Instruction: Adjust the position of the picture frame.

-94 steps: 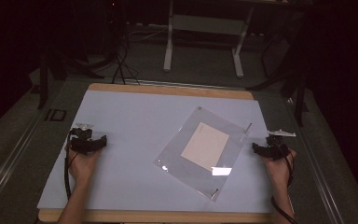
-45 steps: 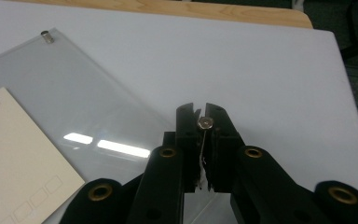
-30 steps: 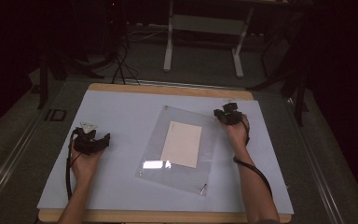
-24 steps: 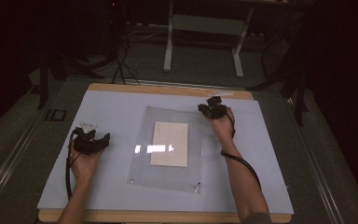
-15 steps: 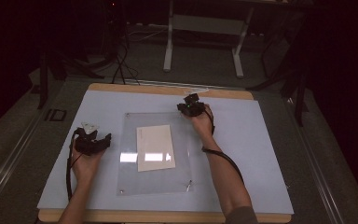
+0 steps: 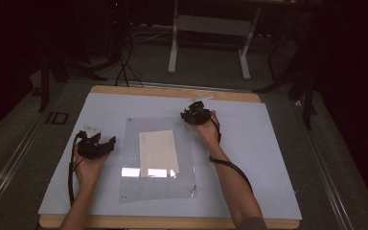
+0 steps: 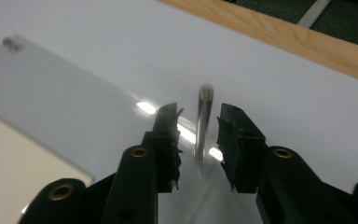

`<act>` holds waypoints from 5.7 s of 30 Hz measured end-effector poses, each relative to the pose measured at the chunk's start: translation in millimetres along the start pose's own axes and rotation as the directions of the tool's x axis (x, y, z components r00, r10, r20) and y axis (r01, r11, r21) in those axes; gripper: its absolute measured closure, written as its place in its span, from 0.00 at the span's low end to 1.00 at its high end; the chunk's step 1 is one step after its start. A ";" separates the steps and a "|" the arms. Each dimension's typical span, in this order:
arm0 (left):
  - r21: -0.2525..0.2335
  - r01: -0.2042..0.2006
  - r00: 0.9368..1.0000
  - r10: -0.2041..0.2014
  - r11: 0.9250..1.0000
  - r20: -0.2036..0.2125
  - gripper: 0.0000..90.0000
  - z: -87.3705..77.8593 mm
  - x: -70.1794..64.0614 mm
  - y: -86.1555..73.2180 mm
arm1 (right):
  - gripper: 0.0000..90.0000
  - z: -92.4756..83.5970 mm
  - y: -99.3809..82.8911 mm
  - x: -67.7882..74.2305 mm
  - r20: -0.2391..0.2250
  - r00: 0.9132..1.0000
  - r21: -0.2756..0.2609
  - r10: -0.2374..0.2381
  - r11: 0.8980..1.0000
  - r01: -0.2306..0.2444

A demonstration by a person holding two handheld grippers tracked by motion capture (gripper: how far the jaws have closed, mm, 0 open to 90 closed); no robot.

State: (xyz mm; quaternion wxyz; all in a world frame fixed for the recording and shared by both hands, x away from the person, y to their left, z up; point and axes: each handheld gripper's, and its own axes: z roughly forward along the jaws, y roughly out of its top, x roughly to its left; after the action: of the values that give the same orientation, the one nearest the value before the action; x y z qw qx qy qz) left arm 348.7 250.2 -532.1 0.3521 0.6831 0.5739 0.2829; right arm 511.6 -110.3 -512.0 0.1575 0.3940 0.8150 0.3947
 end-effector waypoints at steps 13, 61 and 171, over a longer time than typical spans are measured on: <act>-0.047 -0.013 0.995 0.018 0.999 0.098 0.45 -5.9 -6.9 18.0 | 0.74 -51.1 -34.9 -3.8 -0.043 0.998 -0.019 -0.040 0.999 0.040; -0.101 -0.198 0.834 0.222 0.975 0.506 0.59 111.4 -121.2 102.8 | 0.76 -158.2 -135.8 51.8 -0.253 0.957 -0.057 -0.144 0.989 0.134; 0.145 -0.181 0.930 0.122 0.973 0.346 0.95 80.9 -40.1 133.5 | 0.86 -143.5 -48.9 -50.7 -0.186 0.974 -0.161 0.131 0.974 -0.162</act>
State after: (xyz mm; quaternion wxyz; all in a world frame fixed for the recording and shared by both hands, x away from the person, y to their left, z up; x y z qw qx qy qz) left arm 483.5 185.6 -471.7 0.3600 0.7918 0.4738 0.1379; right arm 437.3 -242.2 -460.6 0.0900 0.4017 0.7563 0.5085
